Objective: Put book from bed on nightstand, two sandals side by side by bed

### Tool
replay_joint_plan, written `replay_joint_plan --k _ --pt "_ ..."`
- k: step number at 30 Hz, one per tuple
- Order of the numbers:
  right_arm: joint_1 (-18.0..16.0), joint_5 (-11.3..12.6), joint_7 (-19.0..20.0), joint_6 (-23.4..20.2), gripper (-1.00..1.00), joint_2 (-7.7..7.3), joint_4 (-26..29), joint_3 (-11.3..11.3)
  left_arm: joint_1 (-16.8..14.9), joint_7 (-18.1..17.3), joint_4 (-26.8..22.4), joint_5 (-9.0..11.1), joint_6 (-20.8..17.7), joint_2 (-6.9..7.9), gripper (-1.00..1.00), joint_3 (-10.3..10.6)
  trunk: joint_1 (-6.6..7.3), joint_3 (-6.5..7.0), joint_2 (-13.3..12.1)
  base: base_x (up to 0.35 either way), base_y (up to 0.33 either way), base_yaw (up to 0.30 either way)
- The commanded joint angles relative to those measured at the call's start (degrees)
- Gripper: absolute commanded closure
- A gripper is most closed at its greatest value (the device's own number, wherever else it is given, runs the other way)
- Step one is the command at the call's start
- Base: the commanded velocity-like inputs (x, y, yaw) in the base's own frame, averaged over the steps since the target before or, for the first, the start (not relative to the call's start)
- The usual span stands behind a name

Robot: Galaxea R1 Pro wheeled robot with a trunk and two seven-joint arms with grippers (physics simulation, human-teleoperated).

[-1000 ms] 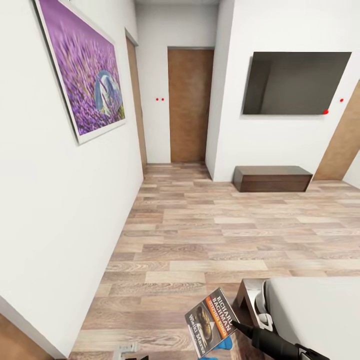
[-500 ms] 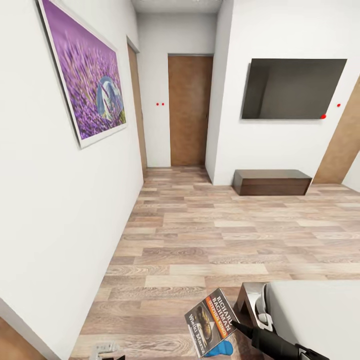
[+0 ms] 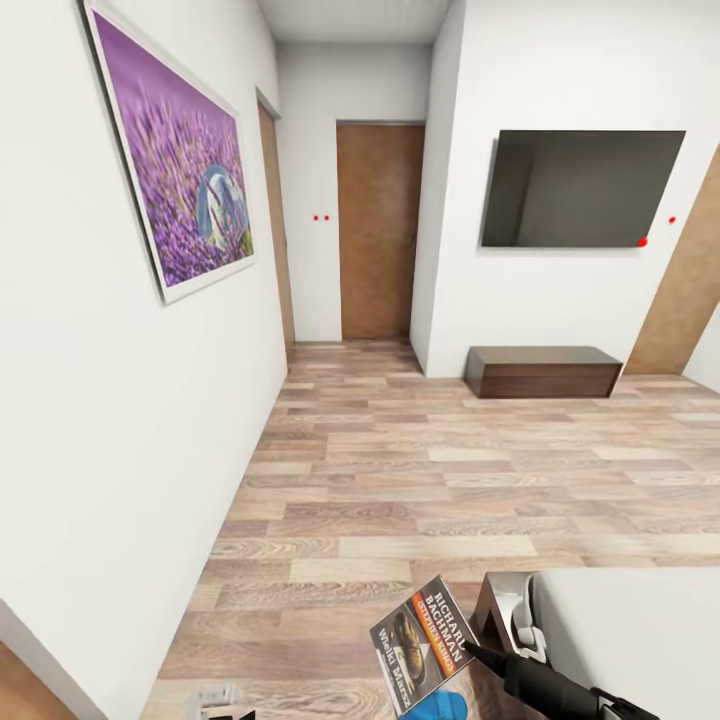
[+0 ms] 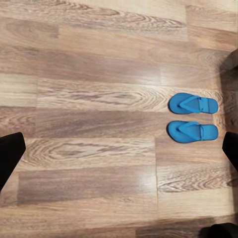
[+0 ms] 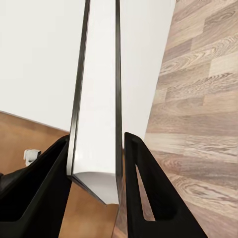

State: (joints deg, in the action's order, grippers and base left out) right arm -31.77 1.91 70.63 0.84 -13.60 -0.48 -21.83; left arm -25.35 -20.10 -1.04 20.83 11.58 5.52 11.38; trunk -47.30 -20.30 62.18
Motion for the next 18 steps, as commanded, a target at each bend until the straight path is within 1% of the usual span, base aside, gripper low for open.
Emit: replay_joint_plan --k 1,7,12,18 --pt "0.0 0.2 0.1 0.1 1.00 -0.02 -0.1 0.1 0.0 -0.2 0.1 0.5 0.2 0.01 -1.00 0.5 0.00 0.03 0.0 0.000 0.000 0.000" --pt "0.0 0.2 0.1 0.1 1.00 0.03 -0.1 0.2 0.0 -0.2 0.1 0.5 0.2 0.02 -1.00 0.5 0.00 0.44 0.0 0.000 0.000 0.000" --pt "0.0 0.1 0.1 0.3 1.00 0.42 -0.1 0.2 0.0 -0.1 0.1 0.5 0.2 0.15 -1.00 0.5 0.00 0.47 0.0 0.000 0.000 0.000" --pt "0.0 0.1 0.2 0.3 1.00 0.50 0.0 0.2 0.0 -0.1 0.1 0.6 0.2 0.19 -1.00 0.5 0.00 0.48 0.0 0.000 0.000 0.000"
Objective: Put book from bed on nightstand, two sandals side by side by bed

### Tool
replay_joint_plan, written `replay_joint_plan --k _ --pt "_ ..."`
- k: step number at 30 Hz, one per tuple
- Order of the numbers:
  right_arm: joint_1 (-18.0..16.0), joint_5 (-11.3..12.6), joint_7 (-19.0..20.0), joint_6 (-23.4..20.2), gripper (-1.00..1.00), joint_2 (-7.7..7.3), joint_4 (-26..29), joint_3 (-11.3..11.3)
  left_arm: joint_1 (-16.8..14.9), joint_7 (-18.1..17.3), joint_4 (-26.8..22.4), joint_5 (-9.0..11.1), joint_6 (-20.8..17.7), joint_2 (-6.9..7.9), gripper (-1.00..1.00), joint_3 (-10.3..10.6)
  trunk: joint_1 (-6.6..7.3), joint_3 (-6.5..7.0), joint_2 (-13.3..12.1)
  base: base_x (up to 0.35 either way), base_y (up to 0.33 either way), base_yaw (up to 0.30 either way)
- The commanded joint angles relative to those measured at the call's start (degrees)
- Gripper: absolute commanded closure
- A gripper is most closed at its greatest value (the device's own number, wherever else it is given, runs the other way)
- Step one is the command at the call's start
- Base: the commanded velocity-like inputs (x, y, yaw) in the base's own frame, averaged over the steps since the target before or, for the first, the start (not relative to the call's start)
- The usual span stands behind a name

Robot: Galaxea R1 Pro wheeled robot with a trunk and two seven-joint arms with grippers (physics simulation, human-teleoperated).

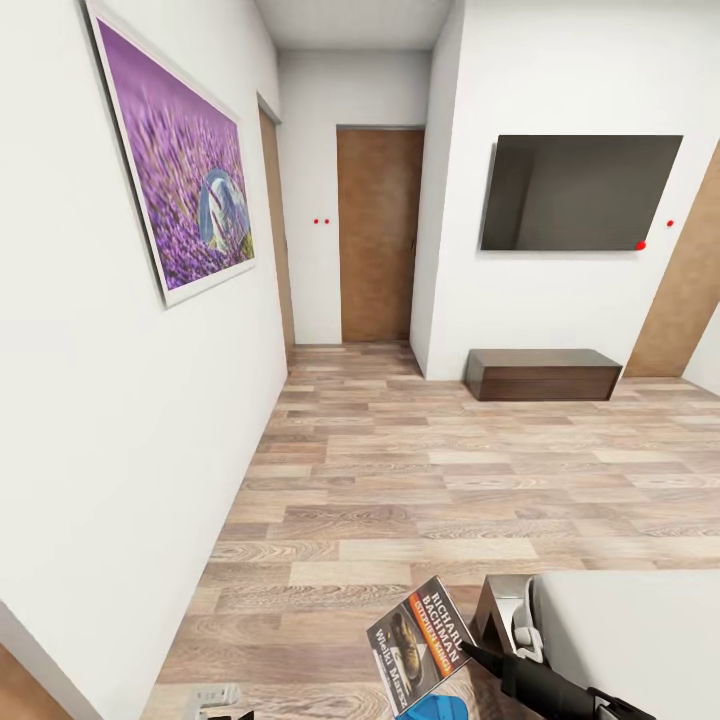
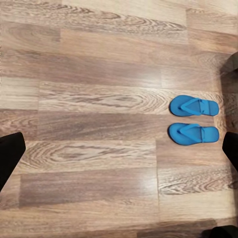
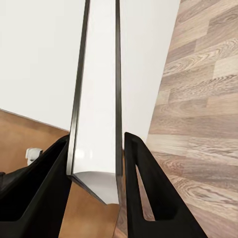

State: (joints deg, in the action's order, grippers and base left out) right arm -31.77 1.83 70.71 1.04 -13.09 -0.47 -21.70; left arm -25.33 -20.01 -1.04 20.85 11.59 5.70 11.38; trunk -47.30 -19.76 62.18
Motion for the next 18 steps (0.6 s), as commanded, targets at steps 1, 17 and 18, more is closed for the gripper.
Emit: replay_joint_plan --k 1,17,18 --pt "0.0 0.2 0.1 0.1 1.00 -0.01 -0.1 0.1 -0.1 -0.2 0.1 0.5 0.2 0.01 -1.00 0.5 0.00 -0.07 0.0 0.000 0.000 0.000" --pt "0.0 0.2 0.3 -0.2 1.00 -0.01 0.0 0.1 -0.1 -0.2 0.1 0.6 0.3 0.10 -1.00 0.5 0.00 -0.07 0.0 0.000 0.000 0.113" --pt "0.0 0.2 0.3 -0.2 1.00 -0.01 0.0 0.1 -0.1 -0.2 0.1 0.6 0.3 0.10 -1.00 0.5 0.00 -0.07 0.0 0.000 0.000 0.282"
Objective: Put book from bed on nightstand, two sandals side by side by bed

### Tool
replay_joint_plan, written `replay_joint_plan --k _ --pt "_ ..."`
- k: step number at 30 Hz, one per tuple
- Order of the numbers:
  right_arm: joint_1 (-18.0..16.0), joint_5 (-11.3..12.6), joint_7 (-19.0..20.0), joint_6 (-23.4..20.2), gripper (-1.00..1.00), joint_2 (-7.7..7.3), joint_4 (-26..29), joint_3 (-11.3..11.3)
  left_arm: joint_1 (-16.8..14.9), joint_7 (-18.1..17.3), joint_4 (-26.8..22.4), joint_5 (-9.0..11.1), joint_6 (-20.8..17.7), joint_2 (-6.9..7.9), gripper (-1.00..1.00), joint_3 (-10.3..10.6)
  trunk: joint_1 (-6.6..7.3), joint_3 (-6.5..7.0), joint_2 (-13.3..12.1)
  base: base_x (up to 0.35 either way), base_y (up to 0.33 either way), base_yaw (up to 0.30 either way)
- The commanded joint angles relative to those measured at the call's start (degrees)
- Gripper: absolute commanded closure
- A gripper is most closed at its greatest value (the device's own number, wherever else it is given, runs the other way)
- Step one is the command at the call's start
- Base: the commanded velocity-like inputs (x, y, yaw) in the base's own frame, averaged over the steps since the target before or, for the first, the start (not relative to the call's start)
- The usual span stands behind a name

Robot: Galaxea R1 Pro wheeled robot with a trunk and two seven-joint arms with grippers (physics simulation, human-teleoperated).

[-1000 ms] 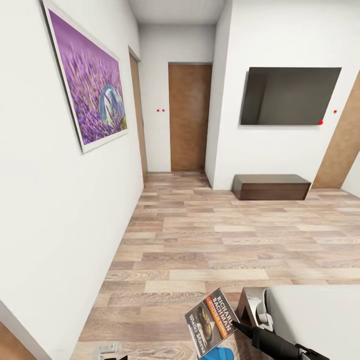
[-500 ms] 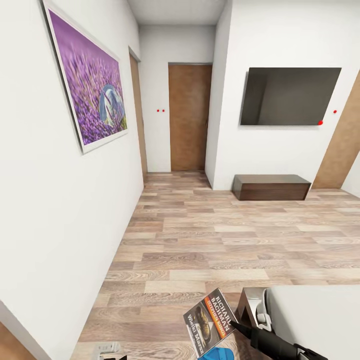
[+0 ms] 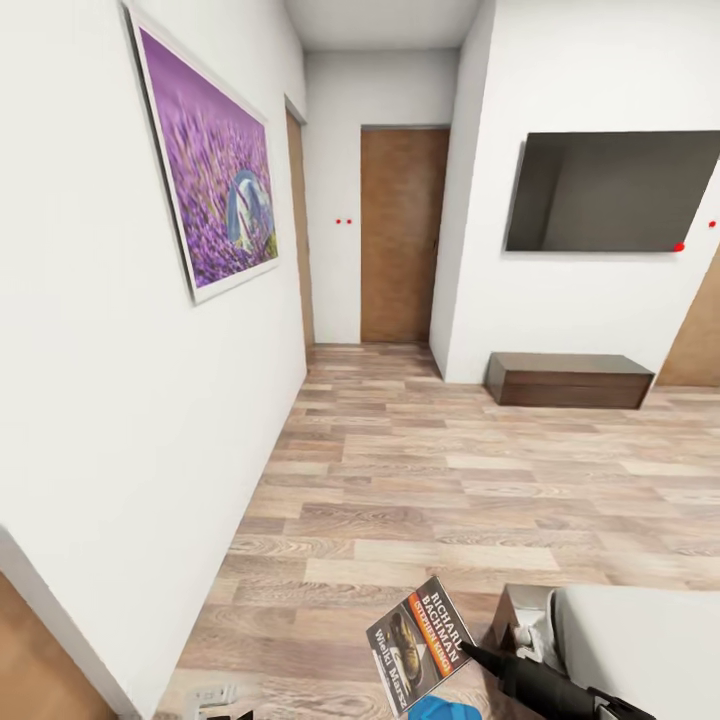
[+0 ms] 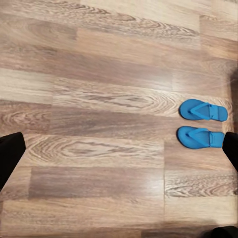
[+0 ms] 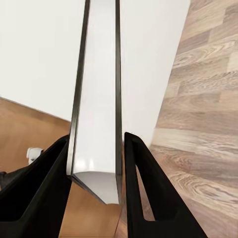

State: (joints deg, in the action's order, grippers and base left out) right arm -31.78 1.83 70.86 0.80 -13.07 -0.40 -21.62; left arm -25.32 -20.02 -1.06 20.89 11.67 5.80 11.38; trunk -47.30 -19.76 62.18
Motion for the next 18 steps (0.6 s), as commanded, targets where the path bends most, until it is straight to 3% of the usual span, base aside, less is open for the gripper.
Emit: replay_joint_plan --k 1,10,18 --pt "0.0 0.2 0.2 0.1 1.00 -0.03 0.0 0.0 0.0 -0.2 0.1 0.5 0.2 0.00 -1.00 0.5 0.00 -0.07 0.0 0.000 0.000 0.283" --pt "0.0 0.2 0.2 0.1 1.00 -0.03 0.0 0.0 -0.1 -0.2 0.1 0.5 0.2 0.00 -1.00 0.5 0.00 -0.07 0.0 0.000 0.000 0.271" --pt "0.0 0.2 0.2 0.1 1.00 -0.03 0.0 0.0 -0.1 -0.2 0.1 0.5 0.2 0.00 -1.00 0.5 0.00 -0.07 0.0 0.000 0.001 0.116"
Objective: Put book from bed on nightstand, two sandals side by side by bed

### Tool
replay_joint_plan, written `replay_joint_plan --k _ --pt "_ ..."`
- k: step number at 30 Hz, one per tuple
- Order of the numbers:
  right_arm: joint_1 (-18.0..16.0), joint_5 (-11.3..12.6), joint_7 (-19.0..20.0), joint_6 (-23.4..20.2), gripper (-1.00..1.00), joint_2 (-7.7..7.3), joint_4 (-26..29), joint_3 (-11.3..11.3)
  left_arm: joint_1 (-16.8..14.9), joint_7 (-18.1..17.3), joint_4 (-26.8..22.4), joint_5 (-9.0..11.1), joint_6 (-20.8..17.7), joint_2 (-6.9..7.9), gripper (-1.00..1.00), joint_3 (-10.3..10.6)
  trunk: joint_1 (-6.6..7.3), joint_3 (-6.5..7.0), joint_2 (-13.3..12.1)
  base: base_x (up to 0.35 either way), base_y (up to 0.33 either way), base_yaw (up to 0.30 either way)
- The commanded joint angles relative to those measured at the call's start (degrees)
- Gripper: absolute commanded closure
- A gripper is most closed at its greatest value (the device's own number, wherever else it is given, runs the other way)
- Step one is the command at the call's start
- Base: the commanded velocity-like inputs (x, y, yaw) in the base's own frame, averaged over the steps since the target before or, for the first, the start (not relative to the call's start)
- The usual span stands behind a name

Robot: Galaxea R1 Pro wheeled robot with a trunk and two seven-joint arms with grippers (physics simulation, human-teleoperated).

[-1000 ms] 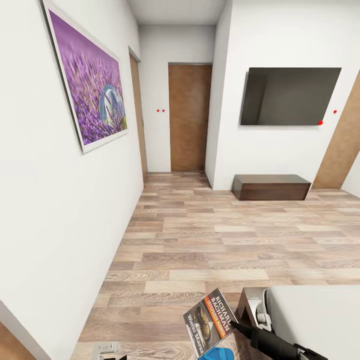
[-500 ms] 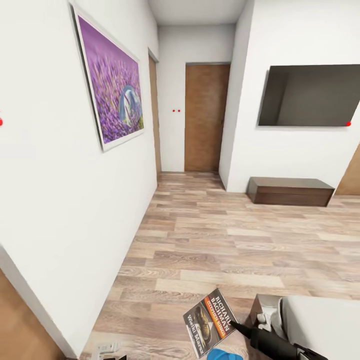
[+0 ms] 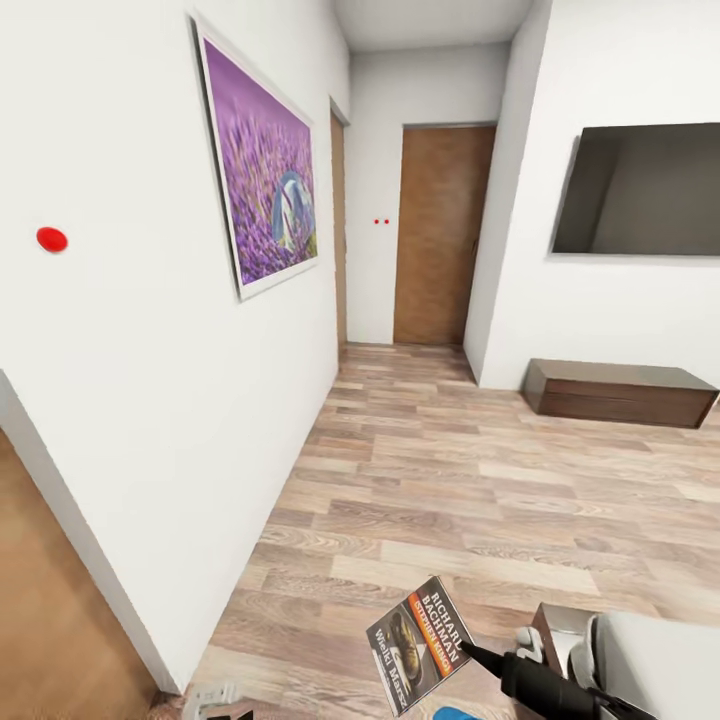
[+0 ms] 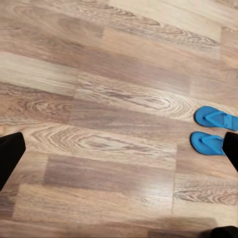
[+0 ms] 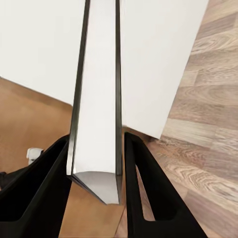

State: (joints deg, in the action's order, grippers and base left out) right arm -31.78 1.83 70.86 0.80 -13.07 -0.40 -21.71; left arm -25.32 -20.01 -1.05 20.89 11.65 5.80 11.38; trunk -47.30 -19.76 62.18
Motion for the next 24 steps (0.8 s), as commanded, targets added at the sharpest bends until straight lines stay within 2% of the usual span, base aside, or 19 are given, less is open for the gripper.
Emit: replay_joint_plan --k 1,9,24 --pt "0.0 0.2 0.2 0.1 1.00 -0.02 0.0 0.1 -0.1 -0.2 0.1 0.5 0.2 0.00 -1.00 0.5 0.00 -0.07 0.0 0.006 0.049 0.217" --pt "0.0 0.2 0.2 0.1 1.00 -0.02 0.0 0.1 -0.1 -0.2 0.1 0.5 0.1 0.00 -1.00 0.5 0.00 -0.07 0.0 0.080 0.176 0.103" --pt "0.0 0.2 0.0 0.3 1.00 -0.17 -0.1 0.1 -0.1 -0.2 0.1 0.5 0.2 0.00 -1.00 0.5 0.00 -0.07 0.0 0.021 0.021 0.002"
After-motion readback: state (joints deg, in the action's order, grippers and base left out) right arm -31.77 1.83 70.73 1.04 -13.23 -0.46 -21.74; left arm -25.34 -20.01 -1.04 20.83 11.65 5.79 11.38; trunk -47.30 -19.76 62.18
